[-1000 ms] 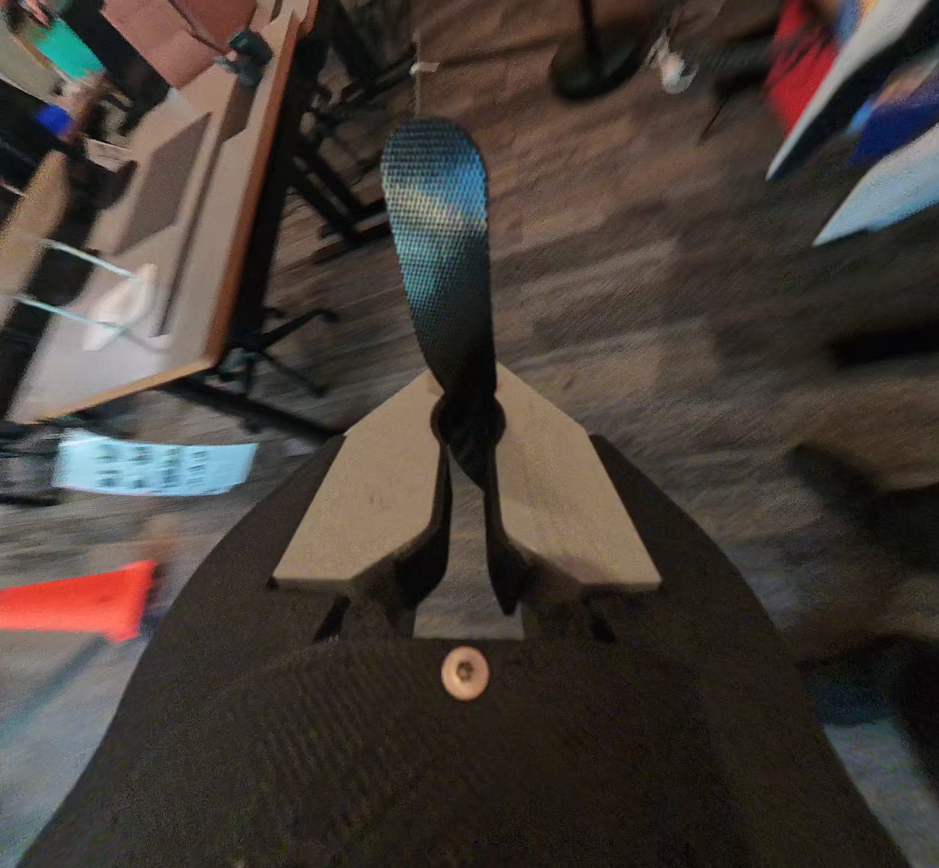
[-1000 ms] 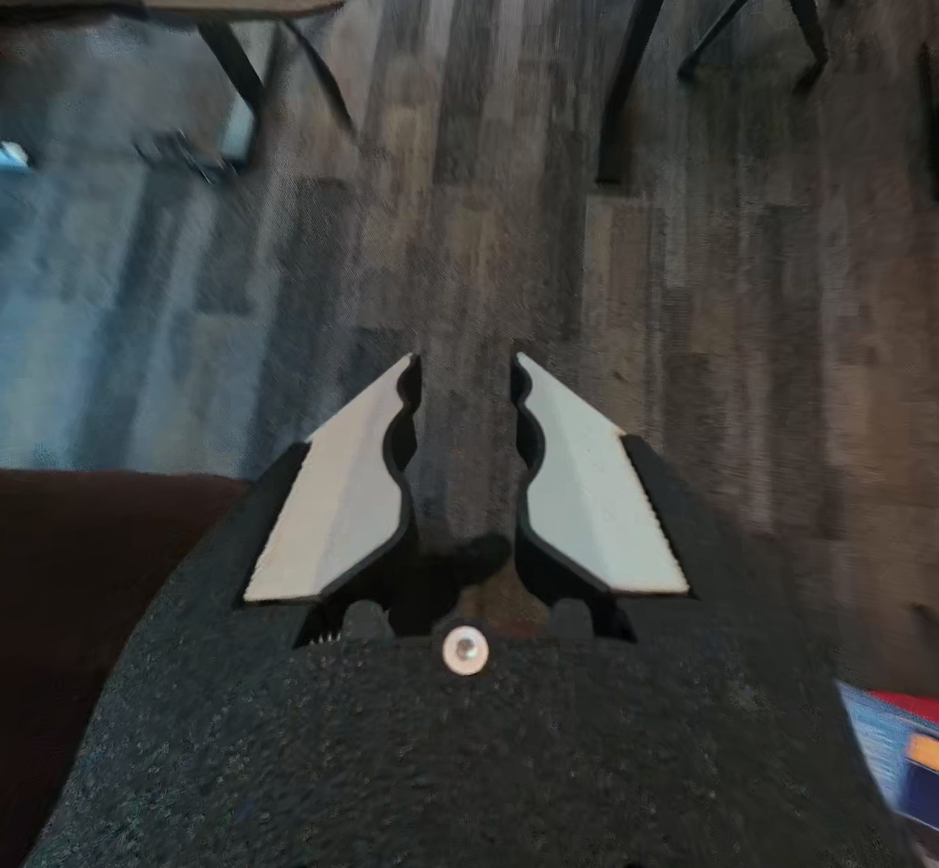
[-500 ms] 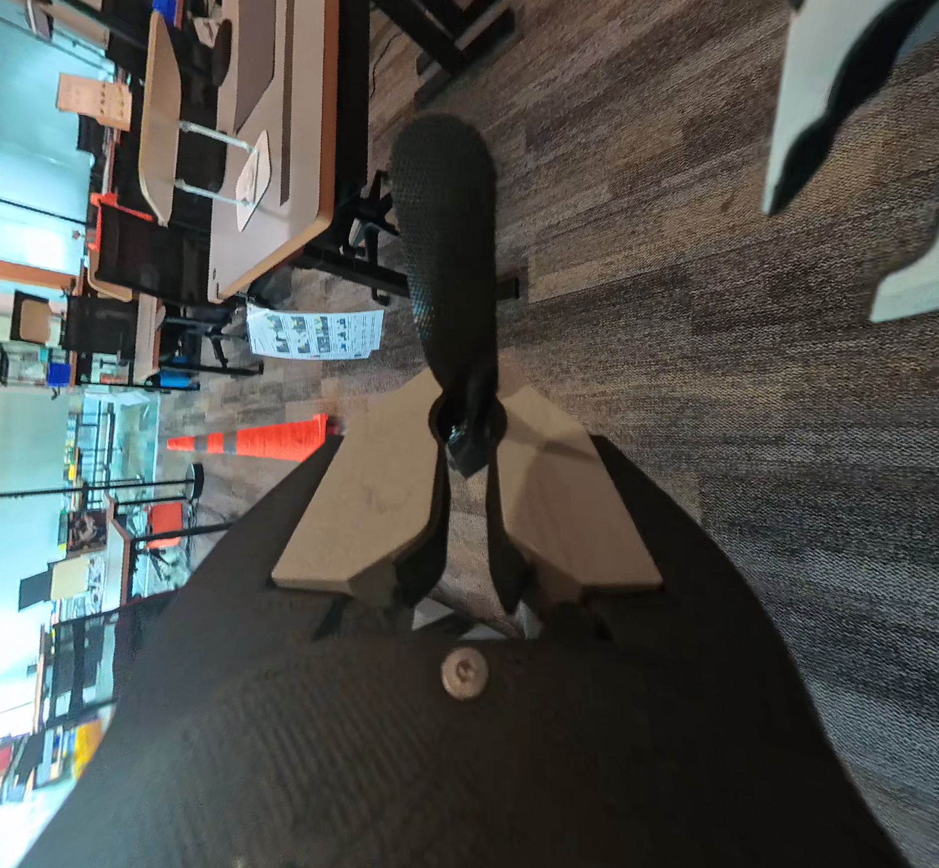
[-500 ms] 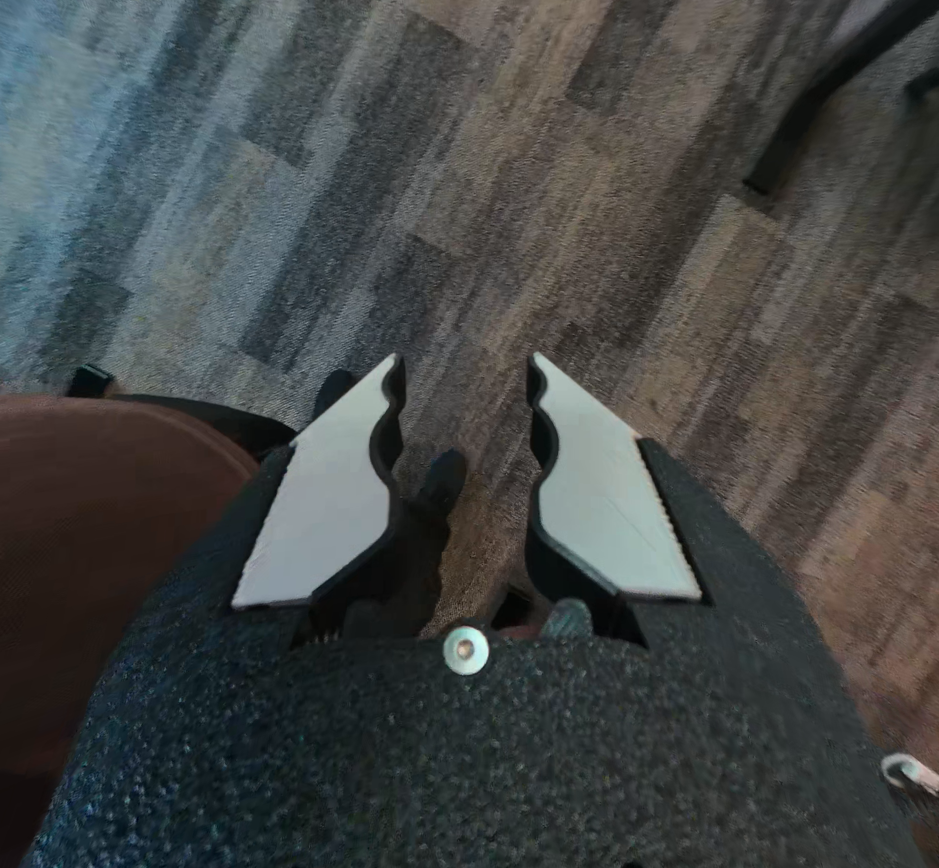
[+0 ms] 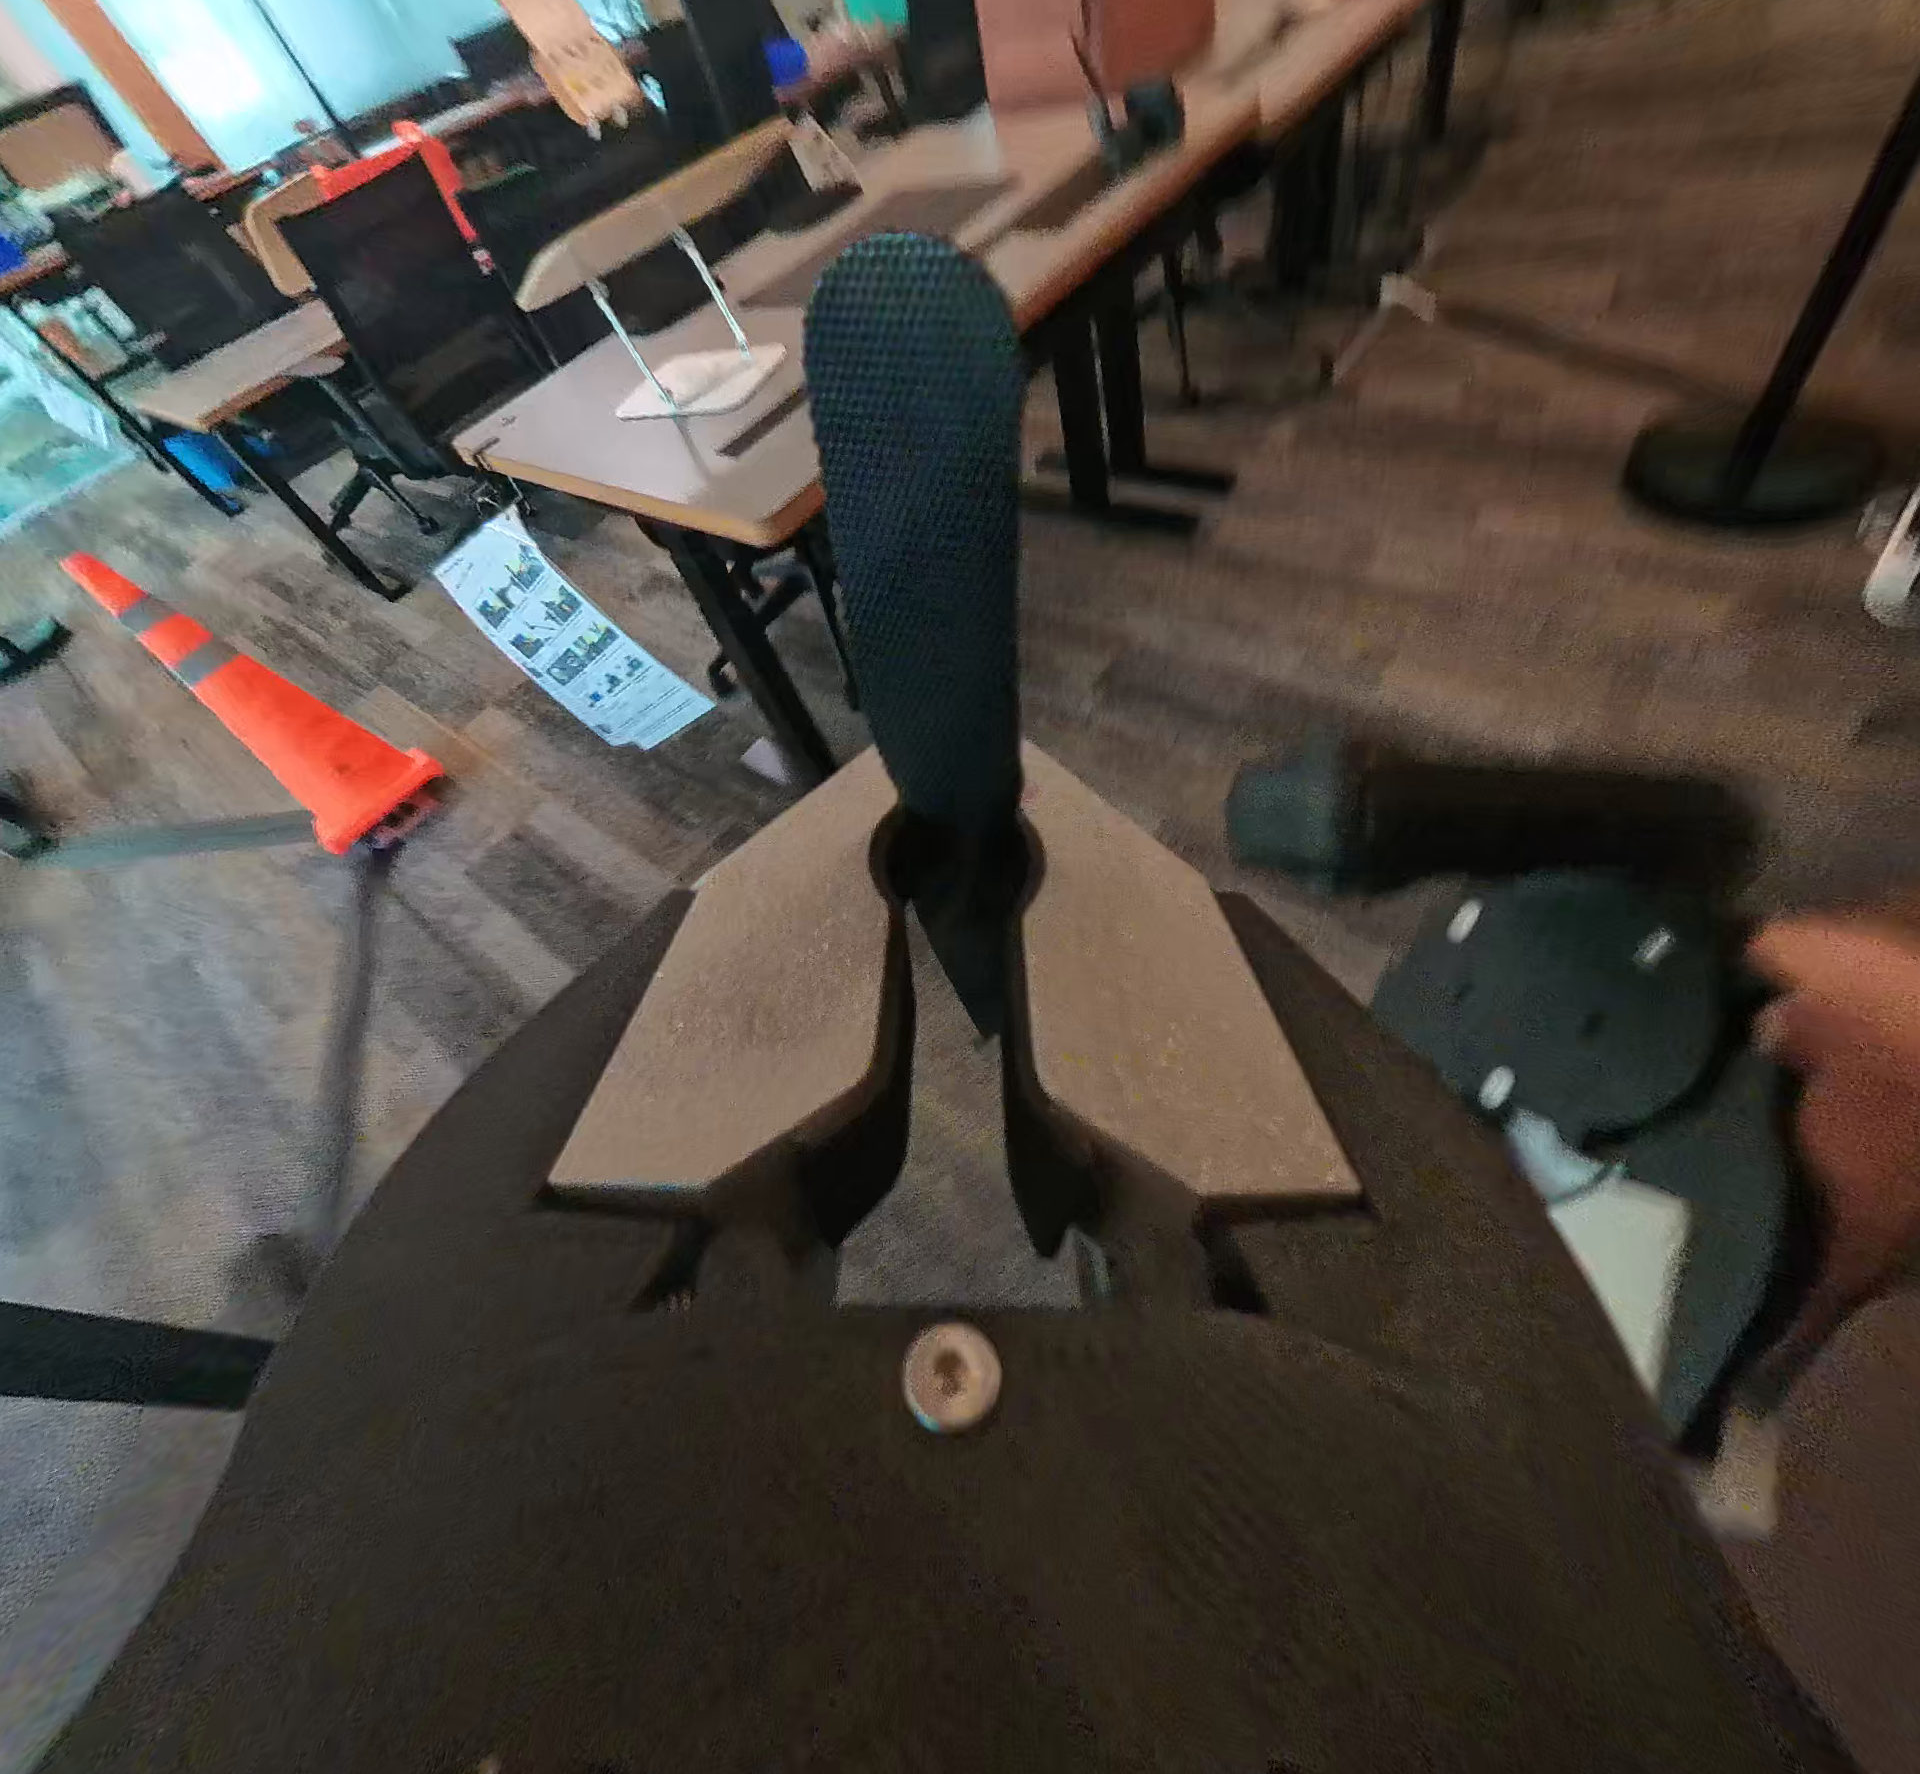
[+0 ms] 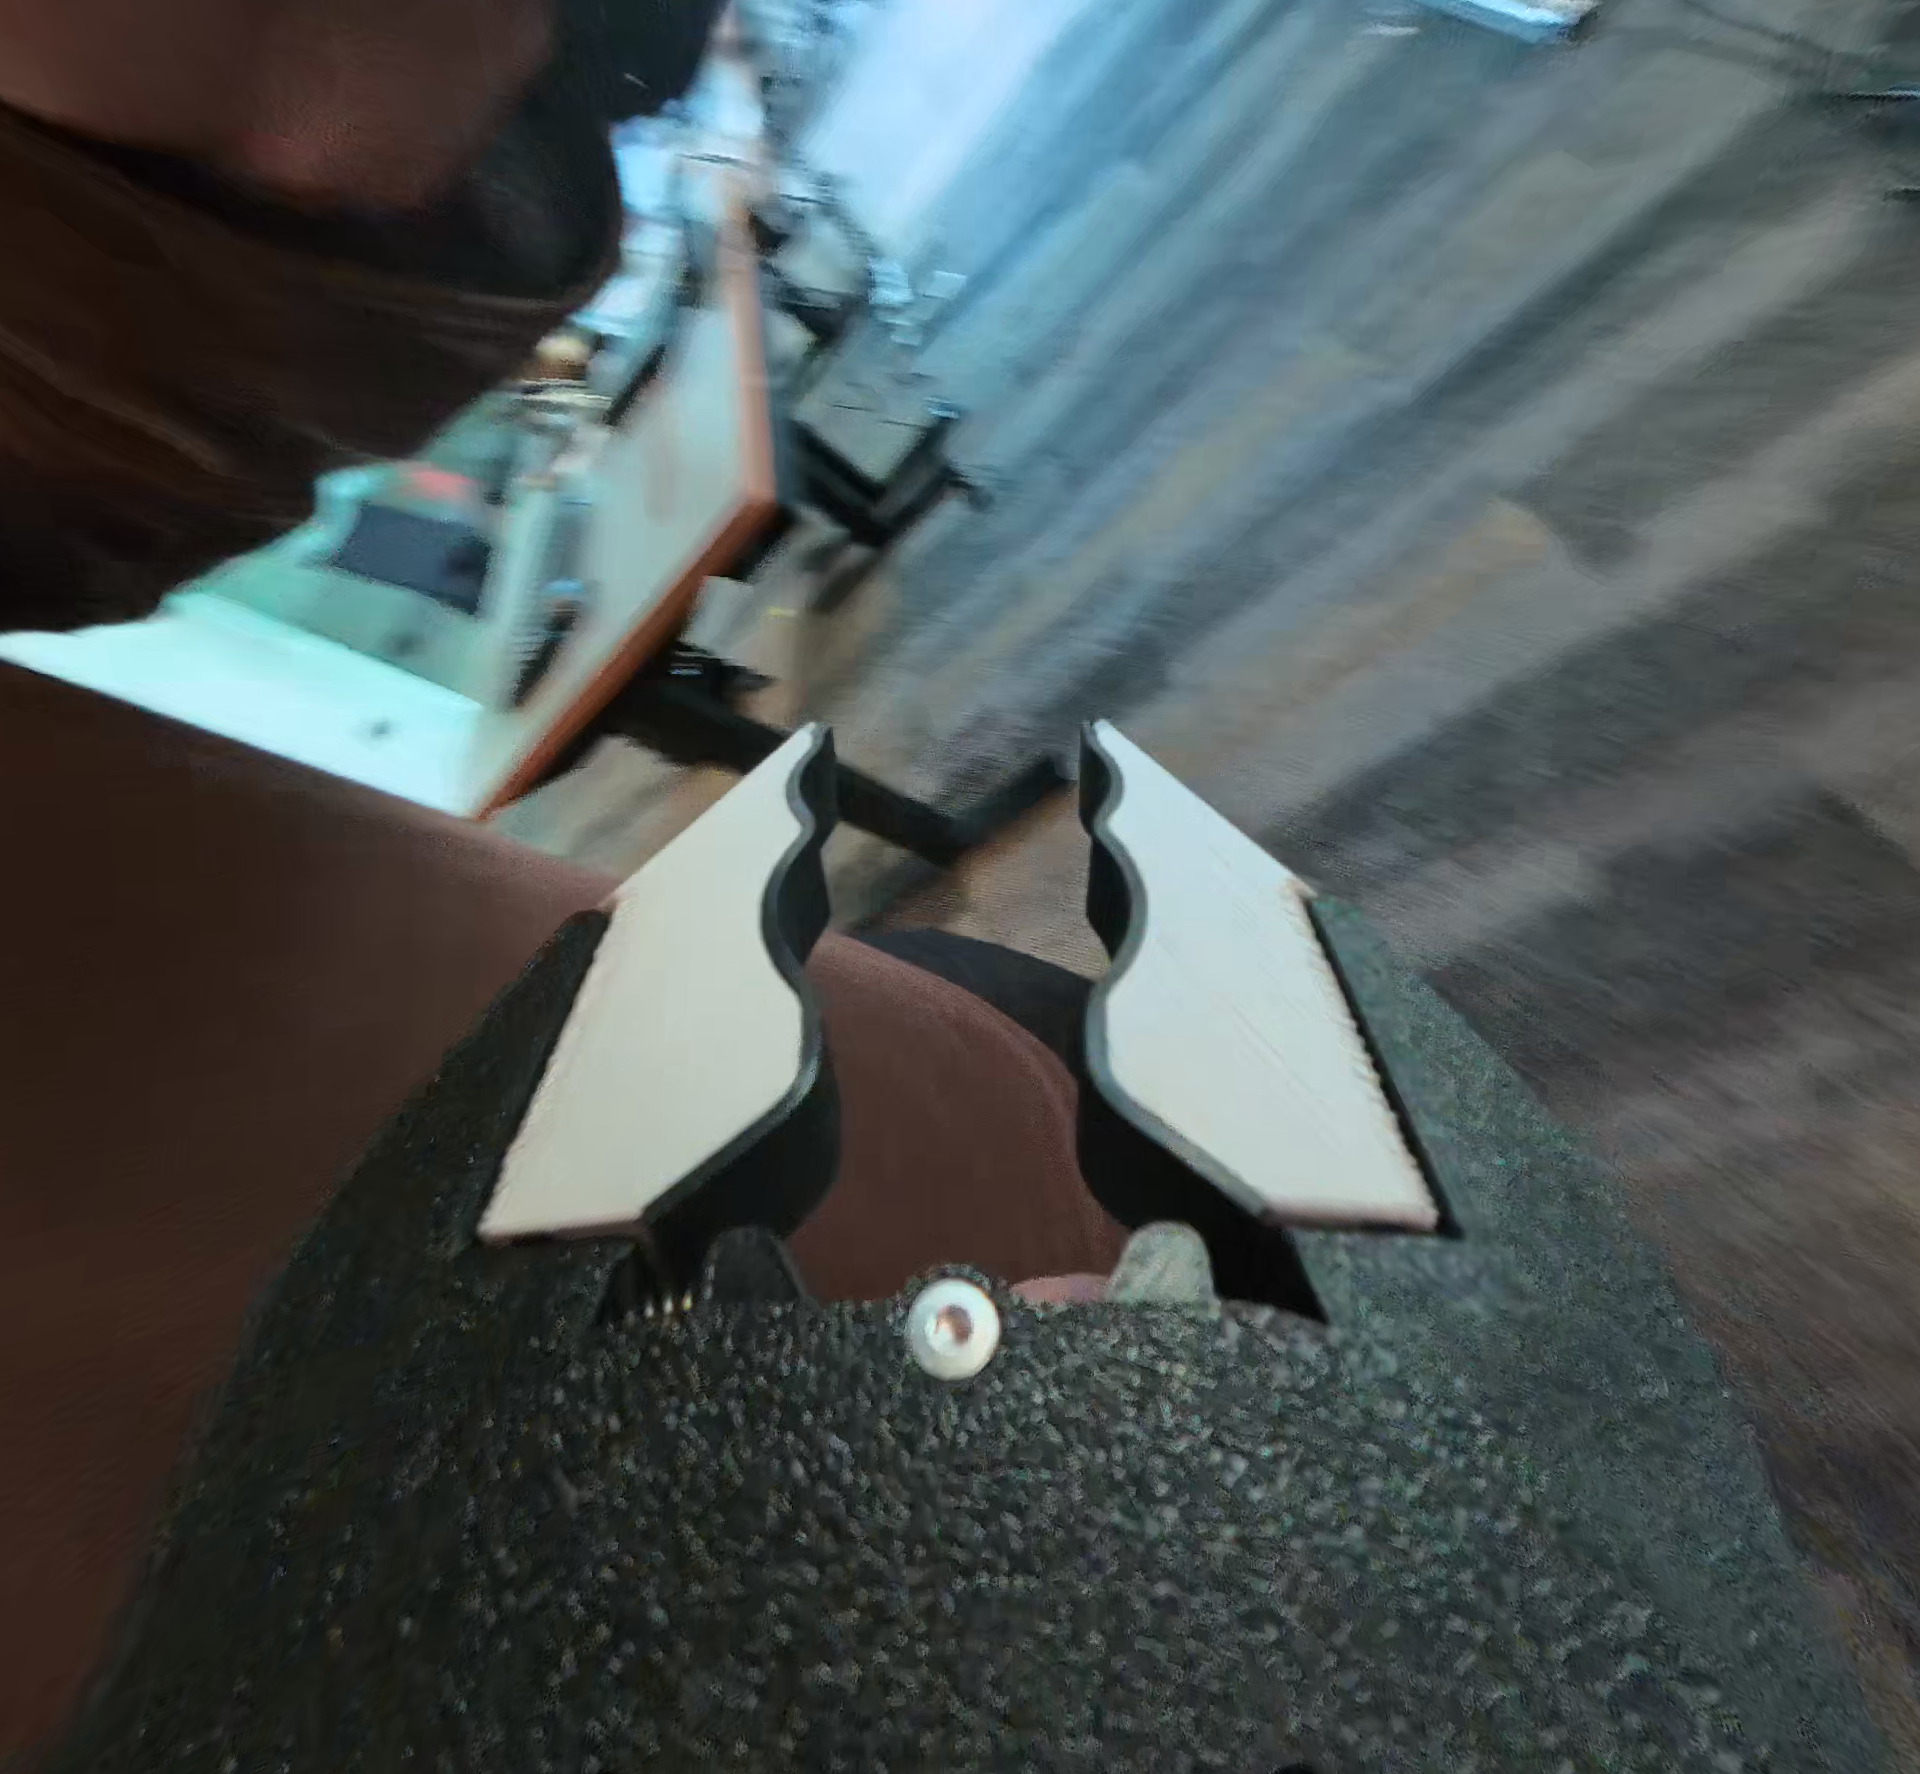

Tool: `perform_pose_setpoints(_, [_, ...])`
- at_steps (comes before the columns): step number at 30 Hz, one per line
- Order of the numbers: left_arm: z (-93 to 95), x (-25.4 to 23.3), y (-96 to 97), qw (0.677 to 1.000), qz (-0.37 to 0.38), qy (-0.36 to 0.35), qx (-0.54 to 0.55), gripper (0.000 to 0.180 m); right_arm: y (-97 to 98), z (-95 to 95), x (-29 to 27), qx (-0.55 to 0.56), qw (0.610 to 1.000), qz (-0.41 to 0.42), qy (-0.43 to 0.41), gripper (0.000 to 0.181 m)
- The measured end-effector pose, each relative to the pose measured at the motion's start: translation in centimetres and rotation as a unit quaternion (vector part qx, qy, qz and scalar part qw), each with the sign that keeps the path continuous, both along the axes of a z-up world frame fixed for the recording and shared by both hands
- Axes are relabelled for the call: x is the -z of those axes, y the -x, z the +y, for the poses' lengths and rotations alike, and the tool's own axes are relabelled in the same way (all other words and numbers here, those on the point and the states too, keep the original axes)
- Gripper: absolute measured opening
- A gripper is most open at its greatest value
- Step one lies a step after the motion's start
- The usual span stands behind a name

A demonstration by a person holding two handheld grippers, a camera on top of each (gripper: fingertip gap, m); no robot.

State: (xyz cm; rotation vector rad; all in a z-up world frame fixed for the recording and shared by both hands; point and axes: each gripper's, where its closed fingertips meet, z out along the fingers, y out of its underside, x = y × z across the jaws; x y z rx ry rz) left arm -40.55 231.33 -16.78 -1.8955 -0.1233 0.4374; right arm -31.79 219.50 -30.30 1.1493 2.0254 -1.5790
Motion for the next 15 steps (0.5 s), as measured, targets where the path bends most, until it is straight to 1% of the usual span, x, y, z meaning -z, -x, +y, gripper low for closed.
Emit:
perform_pose_setpoints(2, [0.0,-2.6,-0.4,0.995,-0.061,-0.079,-0.01,0.011,-2.1,-1.4,-2.6,-0.083,0.989,-0.005,0.124,0.044])
perform_pose_setpoints(4, [-0.3,-5.1,-0.8,0.983,-0.109,-0.146,-0.01,0.01,-4.3,-1.6,-5.5,-0.175,0.951,-0.037,0.252,0.037])
perform_pose_setpoints(5, [-0.4,-6.4,-1.3,0.976,-0.131,-0.173,0.006,0.011,-5.2,-1.2,-6.9,-0.221,0.922,-0.066,0.311,0.038])
perform_pose_setpoints(6, [-0.7,-7.8,-2.0,0.968,-0.148,-0.202,0.025,0.011,-6.3,-0.5,-8.6,-0.276,0.88,-0.103,0.373,0.043])
perform_pose_setpoints(7, [-1.0,-9.1,-2.8,0.96,-0.159,-0.226,0.047,0.011,-6.9,0.5,-10.4,-0.324,0.828,-0.14,0.435,0.049])
perform_pose_setpoints(8, [-1.3,-10.1,-3.5,0.952,-0.173,-0.243,0.07,0.011,-7.0,1.5,-11.9,-0.356,0.778,-0.167,0.49,0.052])
perform_pose_setpoints(9, [-1.8,-10.8,-4.0,0.946,-0.189,-0.25,0.082,0.011,-6.9,2.2,-13.2,-0.375,0.739,-0.178,0.531,0.051])
perform_pose_setpoints(11, [-2.8,-11.5,-4.9,0.939,-0.211,-0.254,0.101,0.011,-6.3,3.1,-14.8,-0.391,0.686,-0.173,0.589,0.051])
perform_pose_setpoints(12, [-2.9,-11.7,-5.7,0.936,-0.223,-0.251,0.109,0.012,-5.8,3.2,-15.2,-0.391,0.676,-0.167,0.603,0.051])
perform_pose_setpoints(13, [-3.5,-11.6,-6.0,0.936,-0.228,-0.246,0.108,0.013,-5.4,3.1,-15.1,-0.383,0.68,-0.158,0.606,0.051])
perform_pose_setpoints(14, [-4.2,-11.4,-6.3,0.938,-0.228,-0.241,0.105,0.013,-4.9,2.7,-14.7,-0.371,0.698,-0.15,0.594,0.05])
perform_pose_setpoints(15, [-4.9,-11.1,-6.6,0.94,-0.229,-0.233,0.1,0.013,-4.7,2.2,-14.0,-0.361,0.727,-0.144,0.566,0.048])
